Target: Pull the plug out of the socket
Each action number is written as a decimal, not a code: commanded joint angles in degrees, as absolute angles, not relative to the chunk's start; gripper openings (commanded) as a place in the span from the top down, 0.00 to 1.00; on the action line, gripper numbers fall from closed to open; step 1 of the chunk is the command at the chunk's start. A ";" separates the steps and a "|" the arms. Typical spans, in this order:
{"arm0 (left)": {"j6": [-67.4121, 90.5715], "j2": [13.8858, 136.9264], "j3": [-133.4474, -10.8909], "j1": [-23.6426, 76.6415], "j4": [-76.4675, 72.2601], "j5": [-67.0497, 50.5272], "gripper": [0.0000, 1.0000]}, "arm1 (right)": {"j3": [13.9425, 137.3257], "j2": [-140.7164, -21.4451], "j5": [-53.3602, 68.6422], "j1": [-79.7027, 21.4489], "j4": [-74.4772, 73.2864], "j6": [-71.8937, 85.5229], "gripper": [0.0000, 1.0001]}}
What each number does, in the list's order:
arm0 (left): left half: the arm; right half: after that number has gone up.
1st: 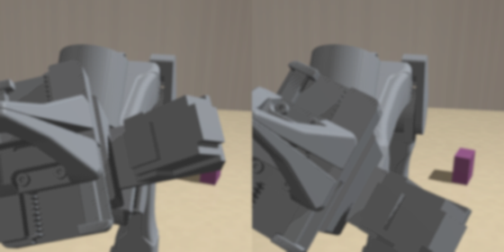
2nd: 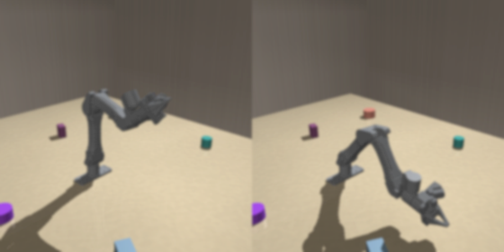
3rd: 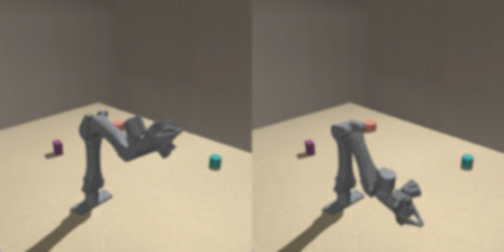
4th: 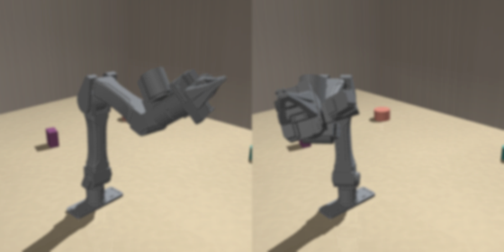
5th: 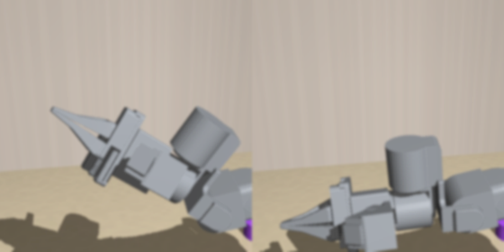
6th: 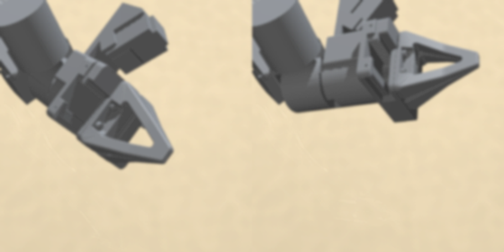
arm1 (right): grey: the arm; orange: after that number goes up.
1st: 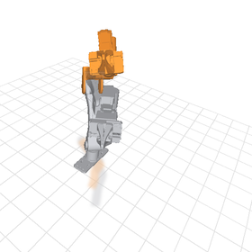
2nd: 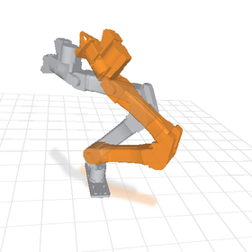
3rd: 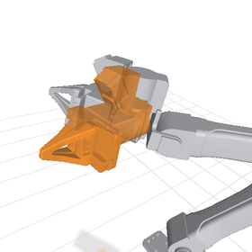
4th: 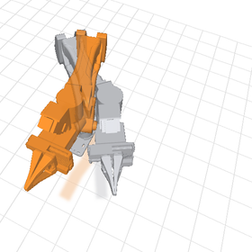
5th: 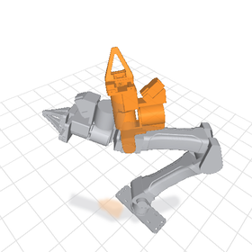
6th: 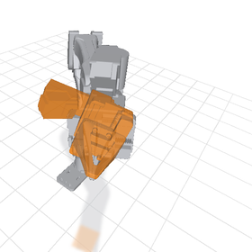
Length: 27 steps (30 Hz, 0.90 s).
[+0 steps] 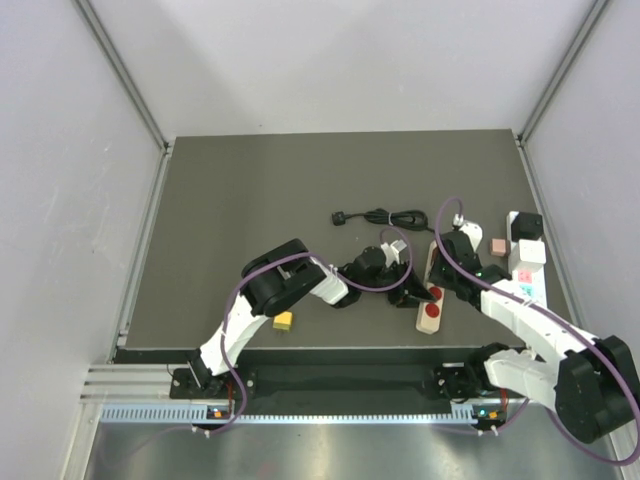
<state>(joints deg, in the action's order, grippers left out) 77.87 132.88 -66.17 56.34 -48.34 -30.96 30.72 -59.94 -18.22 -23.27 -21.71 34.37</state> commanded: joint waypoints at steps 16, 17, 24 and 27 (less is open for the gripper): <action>81.12 134.30 -59.50 54.67 -34.81 -20.04 1.00 | 38.67 -52.47 -16.22 -20.19 -21.26 26.55 1.00; 81.04 134.21 -59.68 54.67 -34.28 -19.87 1.00 | 38.93 -52.73 -23.83 -25.78 -22.05 26.37 1.00; 80.16 133.95 -61.88 54.76 -32.08 -19.69 1.00 | 41.04 -57.74 -33.49 -33.66 -23.47 28.74 1.00; 79.98 133.51 -61.09 54.84 -32.17 -19.51 1.00 | 41.05 -57.13 -29.90 -30.69 -22.77 27.78 1.00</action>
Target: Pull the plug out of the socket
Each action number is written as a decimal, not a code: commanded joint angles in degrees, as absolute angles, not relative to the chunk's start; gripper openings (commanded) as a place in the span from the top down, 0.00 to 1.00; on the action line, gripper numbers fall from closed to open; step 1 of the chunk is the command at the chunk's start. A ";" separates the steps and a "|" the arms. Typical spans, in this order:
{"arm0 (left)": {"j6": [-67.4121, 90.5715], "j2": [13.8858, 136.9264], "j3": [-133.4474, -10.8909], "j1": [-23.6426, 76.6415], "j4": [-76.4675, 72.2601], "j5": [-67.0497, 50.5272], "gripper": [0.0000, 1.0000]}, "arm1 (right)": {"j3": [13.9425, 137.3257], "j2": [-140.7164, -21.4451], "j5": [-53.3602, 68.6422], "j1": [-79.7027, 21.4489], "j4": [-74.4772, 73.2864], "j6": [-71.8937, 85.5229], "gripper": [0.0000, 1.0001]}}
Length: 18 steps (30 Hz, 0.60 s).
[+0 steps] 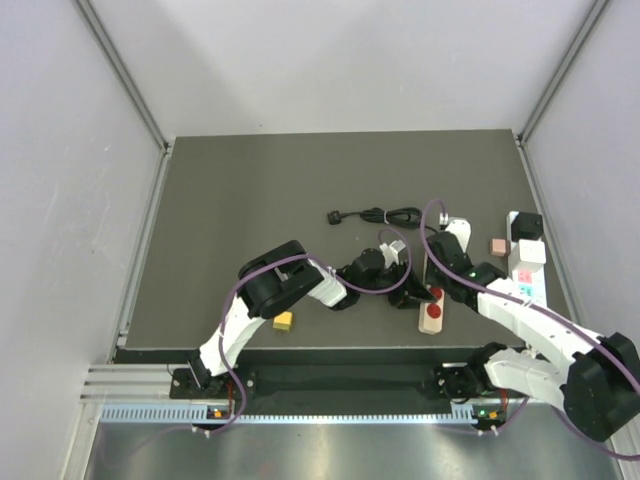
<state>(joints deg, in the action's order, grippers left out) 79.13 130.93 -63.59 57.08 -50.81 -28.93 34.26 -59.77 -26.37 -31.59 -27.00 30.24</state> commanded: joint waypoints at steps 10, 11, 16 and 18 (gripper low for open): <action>80.42 133.59 -60.47 54.76 -33.66 -19.51 1.00 | 37.62 -51.86 -4.39 -16.26 -20.91 29.00 1.00; 80.16 133.59 -60.47 54.84 -33.58 -19.42 1.00 | 37.79 -51.86 -5.18 -16.35 -21.53 28.48 1.00; 80.16 134.03 -60.73 54.76 -33.57 -19.34 1.00 | 40.25 -52.12 -19.91 -23.44 -25.57 25.93 1.00; 80.24 134.30 -61.00 54.75 -33.57 -19.42 1.00 | 41.04 -52.56 -22.31 -25.22 -26.63 25.49 1.00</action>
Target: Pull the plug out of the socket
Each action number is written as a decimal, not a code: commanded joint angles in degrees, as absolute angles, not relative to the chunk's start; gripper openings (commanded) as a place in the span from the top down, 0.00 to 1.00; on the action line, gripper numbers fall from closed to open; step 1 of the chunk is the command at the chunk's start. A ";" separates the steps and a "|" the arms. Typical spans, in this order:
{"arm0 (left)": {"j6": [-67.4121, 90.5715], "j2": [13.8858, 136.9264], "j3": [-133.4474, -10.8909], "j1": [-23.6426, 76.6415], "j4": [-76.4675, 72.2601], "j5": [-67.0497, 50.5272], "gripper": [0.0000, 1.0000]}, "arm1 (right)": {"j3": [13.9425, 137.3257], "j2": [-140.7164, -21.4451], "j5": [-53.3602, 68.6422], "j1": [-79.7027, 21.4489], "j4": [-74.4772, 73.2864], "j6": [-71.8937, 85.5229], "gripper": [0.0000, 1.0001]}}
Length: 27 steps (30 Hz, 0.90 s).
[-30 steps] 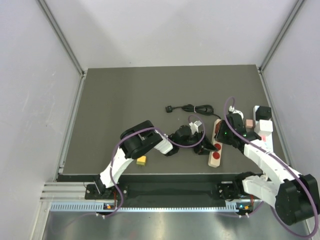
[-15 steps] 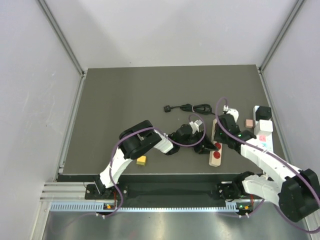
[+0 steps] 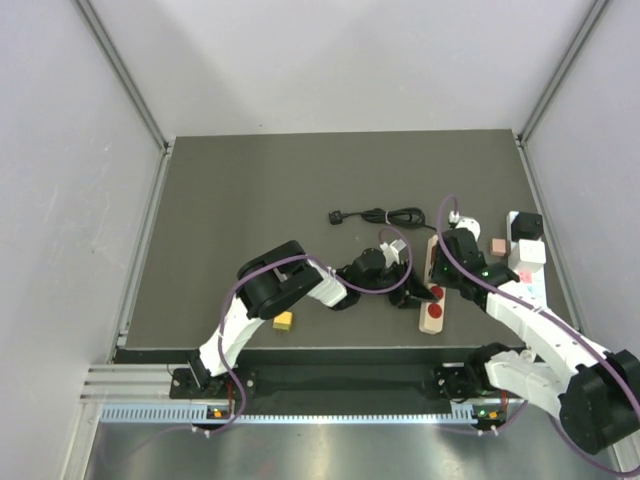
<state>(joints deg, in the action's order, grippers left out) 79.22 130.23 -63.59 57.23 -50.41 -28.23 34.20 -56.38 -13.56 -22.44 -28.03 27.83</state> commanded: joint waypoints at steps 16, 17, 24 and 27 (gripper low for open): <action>79.98 133.86 -61.44 54.84 -32.52 -18.81 1.00 | 40.43 -53.00 -3.48 -13.72 -24.26 25.31 1.00; 80.07 133.86 -61.52 54.84 -32.52 -18.81 1.00 | 39.91 -52.91 -1.51 -12.67 -24.34 25.31 1.00; 79.81 134.03 -61.79 54.76 -32.70 -19.07 1.00 | 39.64 -51.33 2.12 -10.54 -25.13 24.52 1.00; 77.71 133.95 -62.92 54.75 -32.00 -19.34 1.00 | 40.78 -50.72 1.58 -10.55 -26.54 22.95 1.00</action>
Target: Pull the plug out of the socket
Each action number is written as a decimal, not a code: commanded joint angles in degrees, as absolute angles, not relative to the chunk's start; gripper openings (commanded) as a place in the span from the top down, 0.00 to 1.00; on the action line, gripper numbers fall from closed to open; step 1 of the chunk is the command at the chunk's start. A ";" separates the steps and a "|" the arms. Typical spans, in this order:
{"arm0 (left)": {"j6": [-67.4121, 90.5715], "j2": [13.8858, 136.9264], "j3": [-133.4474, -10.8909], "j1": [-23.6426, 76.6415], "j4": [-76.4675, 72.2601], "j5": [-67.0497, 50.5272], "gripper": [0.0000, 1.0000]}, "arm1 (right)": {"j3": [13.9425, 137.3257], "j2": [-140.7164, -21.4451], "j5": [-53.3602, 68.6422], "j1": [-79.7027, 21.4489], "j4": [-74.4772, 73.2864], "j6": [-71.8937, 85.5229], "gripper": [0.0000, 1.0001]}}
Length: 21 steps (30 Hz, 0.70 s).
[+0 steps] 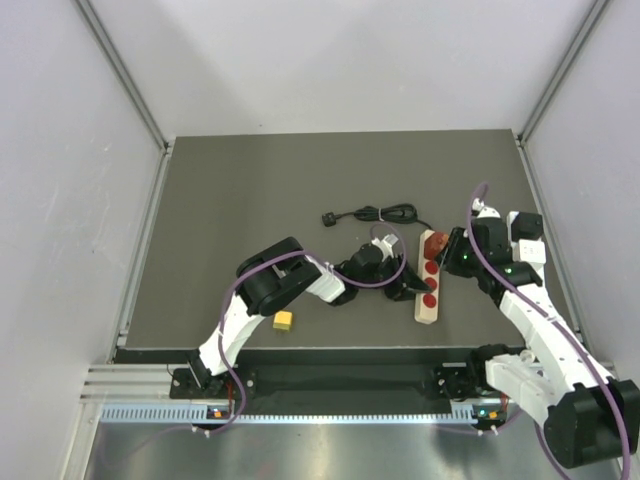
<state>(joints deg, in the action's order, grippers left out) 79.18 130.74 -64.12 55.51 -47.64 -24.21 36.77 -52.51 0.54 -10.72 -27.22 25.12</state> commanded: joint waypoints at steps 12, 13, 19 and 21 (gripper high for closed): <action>67.94 128.85 -65.04 55.55 -26.01 -19.07 0.55 | 42.89 -49.83 -0.44 -10.55 -28.04 22.24 1.00; 67.50 127.98 -64.34 55.55 -26.19 -19.16 0.50 | 43.06 -49.83 -0.35 -10.55 -28.04 22.24 1.00; 63.64 124.29 -63.28 55.81 -25.49 -18.90 0.25 | 44.21 -50.01 -1.14 -10.37 -28.30 22.67 1.00; 62.93 123.31 -63.11 55.99 -25.05 -18.63 0.23 | 44.82 -50.45 -2.36 -10.02 -28.13 23.46 1.00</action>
<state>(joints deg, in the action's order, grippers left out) 68.36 124.11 -65.52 55.92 -35.24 -21.58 41.45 -50.54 -0.38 -10.70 -29.61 23.05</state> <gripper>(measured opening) 0.758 0.324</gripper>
